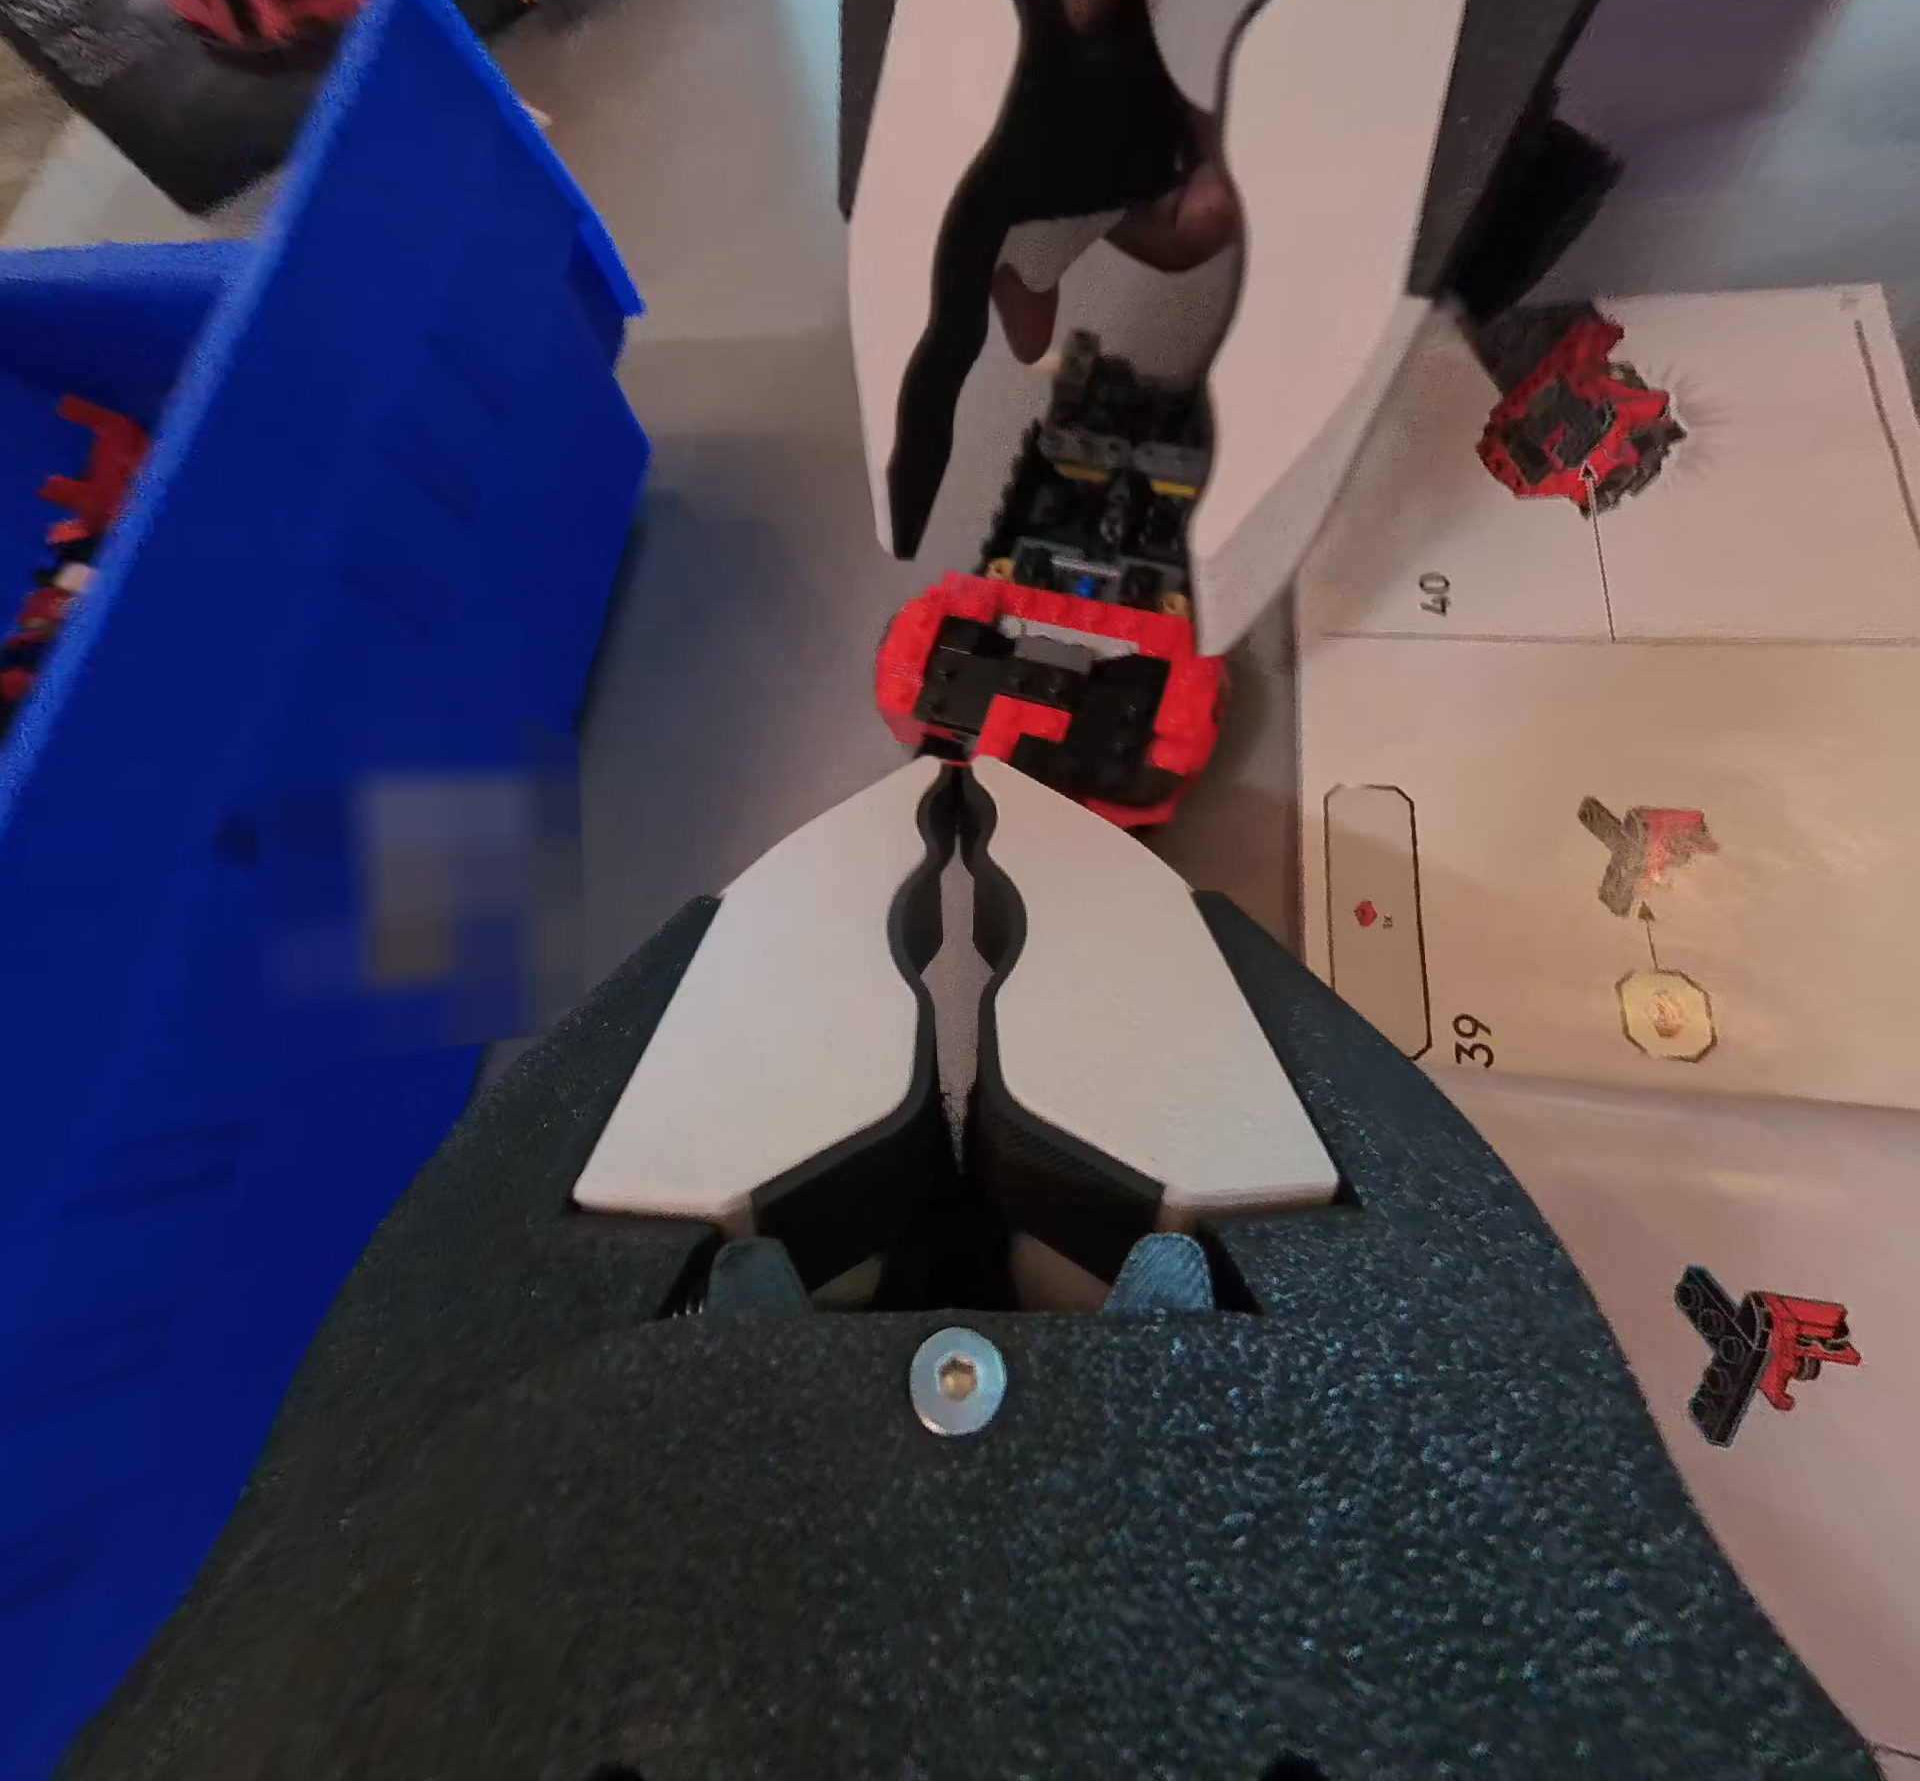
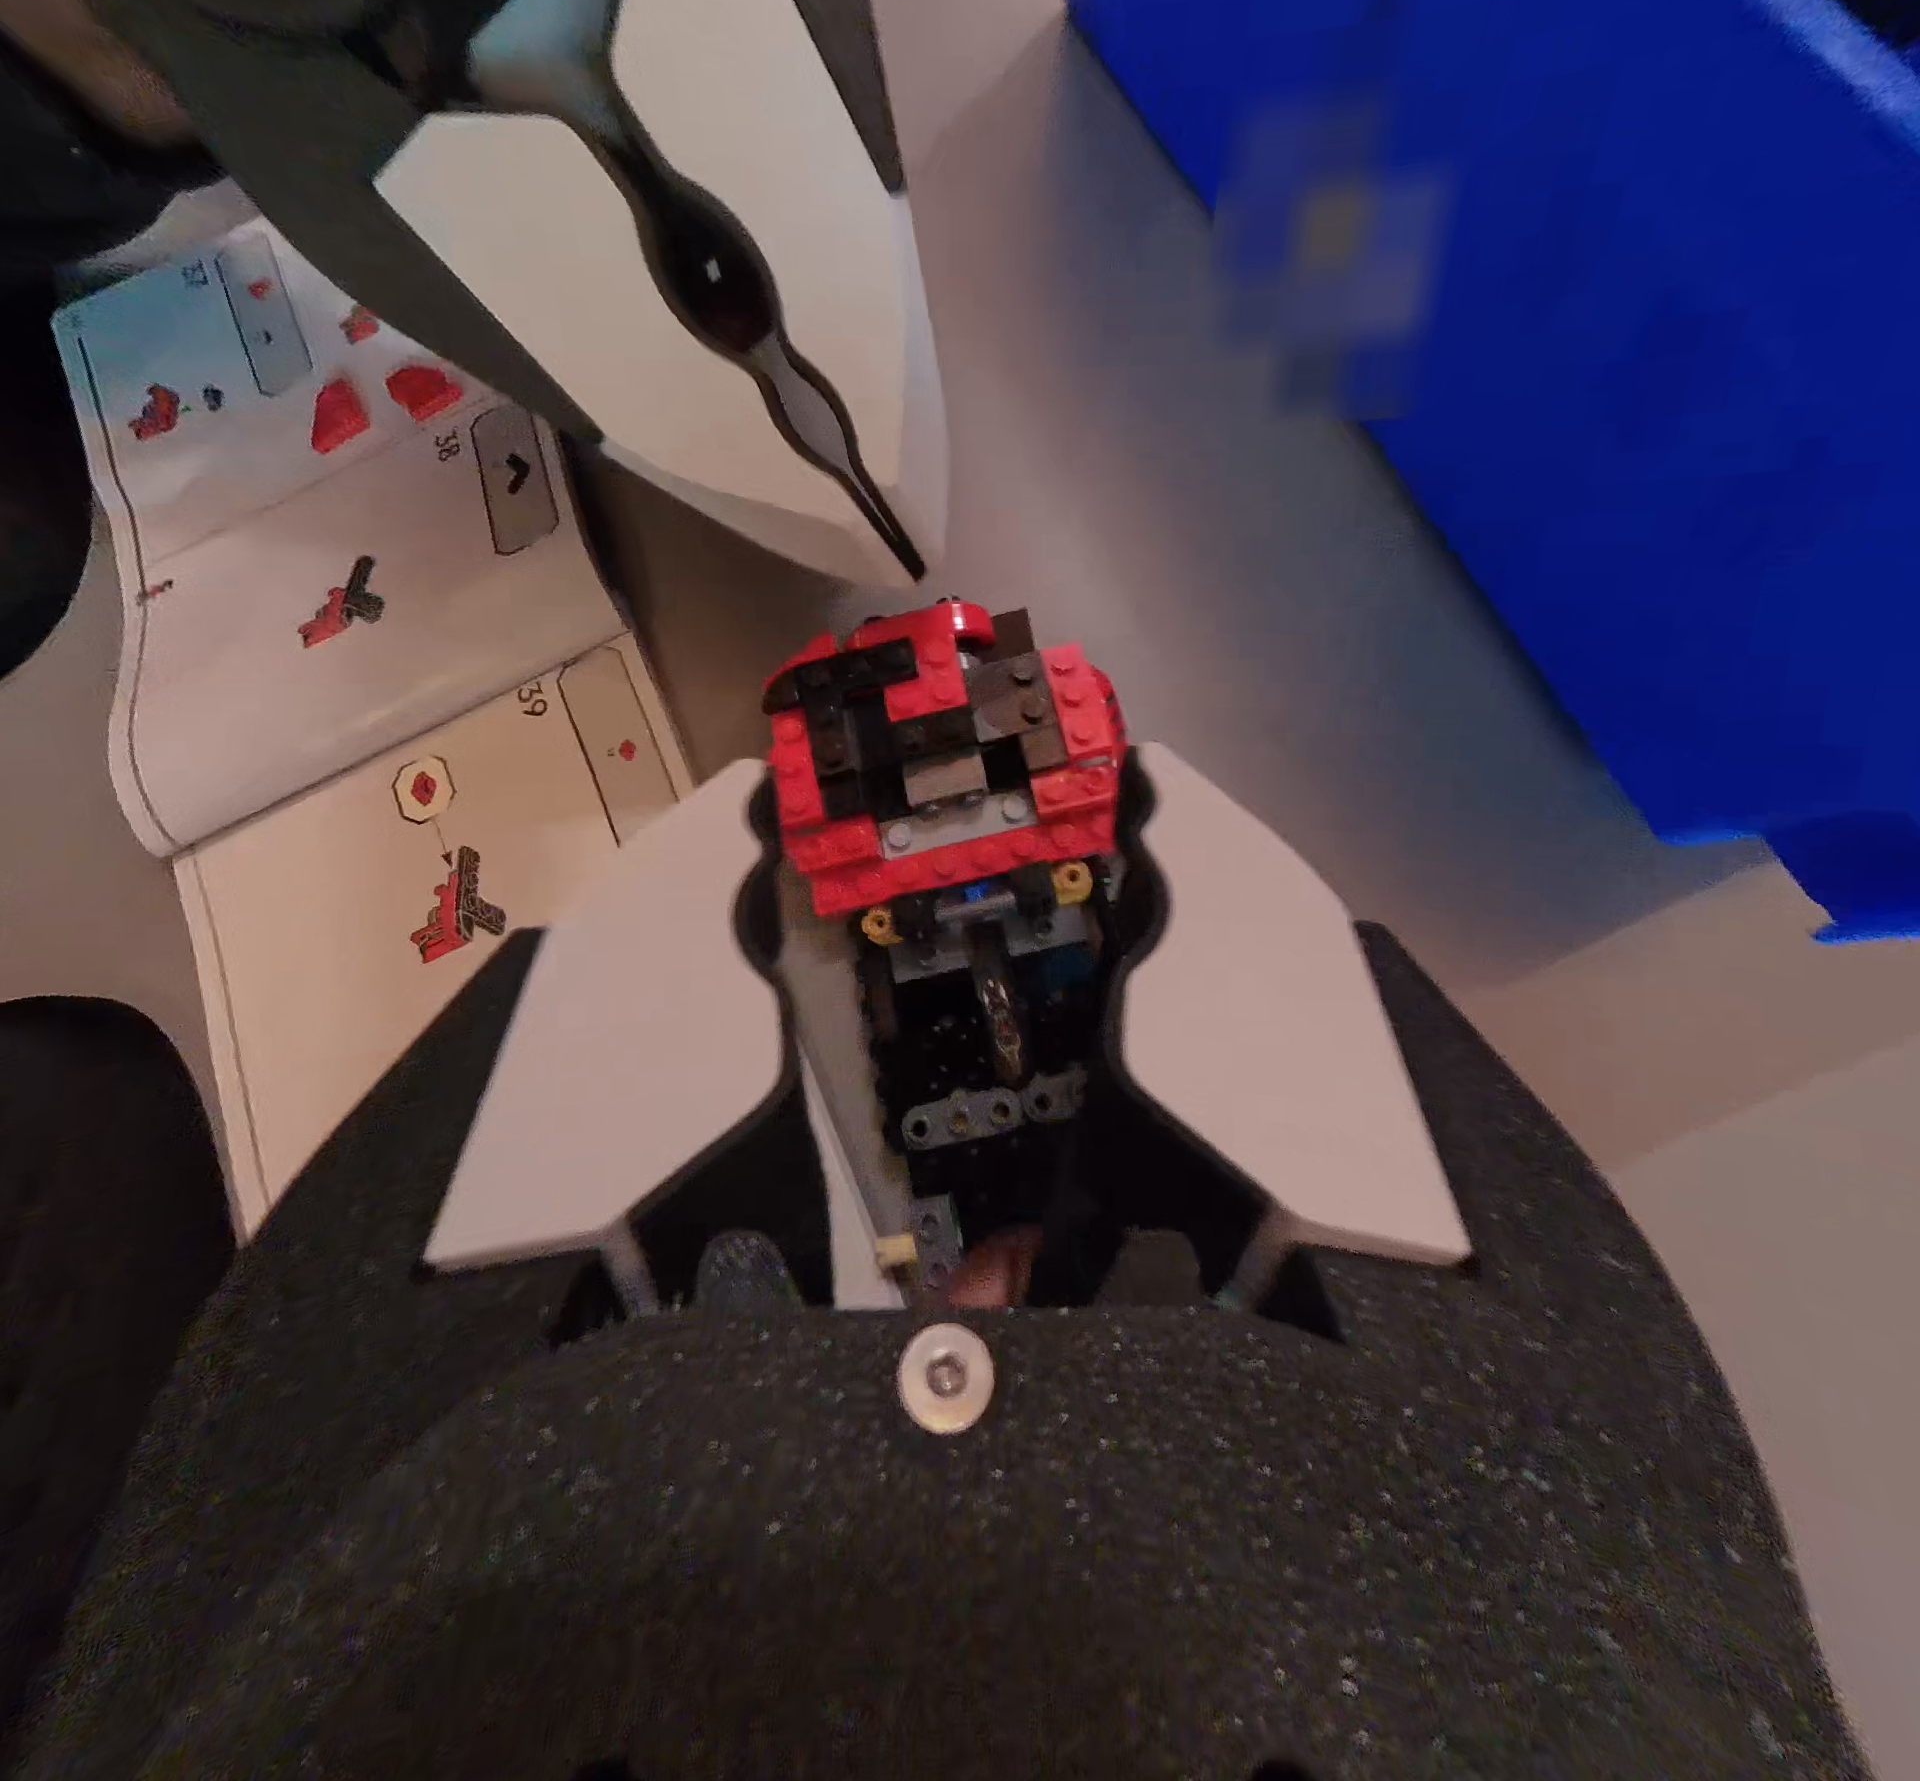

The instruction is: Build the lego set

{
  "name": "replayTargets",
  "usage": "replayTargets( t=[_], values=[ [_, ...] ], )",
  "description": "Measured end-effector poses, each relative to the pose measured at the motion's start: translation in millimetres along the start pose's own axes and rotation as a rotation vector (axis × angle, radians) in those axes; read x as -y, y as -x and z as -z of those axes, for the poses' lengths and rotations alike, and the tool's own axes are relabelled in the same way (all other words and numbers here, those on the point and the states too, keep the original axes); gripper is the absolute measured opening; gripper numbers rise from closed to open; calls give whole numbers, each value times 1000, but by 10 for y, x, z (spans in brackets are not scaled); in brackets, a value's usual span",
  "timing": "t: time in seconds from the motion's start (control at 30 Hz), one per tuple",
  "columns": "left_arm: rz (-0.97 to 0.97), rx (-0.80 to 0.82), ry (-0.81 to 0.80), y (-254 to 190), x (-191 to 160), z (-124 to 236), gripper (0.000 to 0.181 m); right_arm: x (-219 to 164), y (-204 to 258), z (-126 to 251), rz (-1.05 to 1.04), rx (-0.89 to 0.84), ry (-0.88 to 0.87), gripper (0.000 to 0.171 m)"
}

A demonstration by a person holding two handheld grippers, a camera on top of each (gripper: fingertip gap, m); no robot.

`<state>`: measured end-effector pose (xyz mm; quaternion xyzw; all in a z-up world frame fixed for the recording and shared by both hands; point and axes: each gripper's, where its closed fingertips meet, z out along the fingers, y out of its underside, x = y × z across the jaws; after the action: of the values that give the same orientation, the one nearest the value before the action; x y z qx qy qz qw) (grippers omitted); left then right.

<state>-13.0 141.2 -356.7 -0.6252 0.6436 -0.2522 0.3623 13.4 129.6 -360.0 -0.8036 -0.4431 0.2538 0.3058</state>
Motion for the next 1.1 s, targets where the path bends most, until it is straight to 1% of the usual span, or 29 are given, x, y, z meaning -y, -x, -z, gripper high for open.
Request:
replayTargets(
  t=[0.07,0.1,0.17,0.27,0.33,0.43,0.53,0.6,0.73,0.8,0.9,0.93,1.0,1.1],
  values=[
    [27,35,-51,91,69,77,0,-73,-63,34,10,-33,49,85],
    [35,52,-72,132,94,110,0,-132,-48,21,19,-24,87,91],
    [33,74,-91,182,109,145,0,-208,24,-36,35,7,137,95],
    [20,101,-100,222,97,145,0,-275,12,-152,101,-19,186,90],
    [12,120,-101,245,87,144,0,-281,-11,-204,131,-35,185,78],
    [4,180,-137,331,113,180,0,-261,-8,-213,169,-41,169,77],
    [6,268,-193,467,163,266,3,-195,-42,-150,277,-126,154,77],
    [14,320,-220,548,185,332,3,-77,-106,-33,411,-267,147,76],
    [31,404,-284,673,237,459,3,364,-181,379,875,-714,123,77],
    [35,431,-305,708,252,504,3,570,-105,575,1095,-904,119,77],
    [24,470,-325,740,270,546,3,893,106,856,1362,-1180,61,76],
    [14,482,-329,744,277,552,3,994,198,945,1436,-1263,33,76],
    [-8,499,-332,739,288,551,3,1144,351,1087,1521,-1376,-9,76],
    [-45,513,-332,716,301,532,3,1316,554,1264,1618,-1503,-64,76]
  ],
)
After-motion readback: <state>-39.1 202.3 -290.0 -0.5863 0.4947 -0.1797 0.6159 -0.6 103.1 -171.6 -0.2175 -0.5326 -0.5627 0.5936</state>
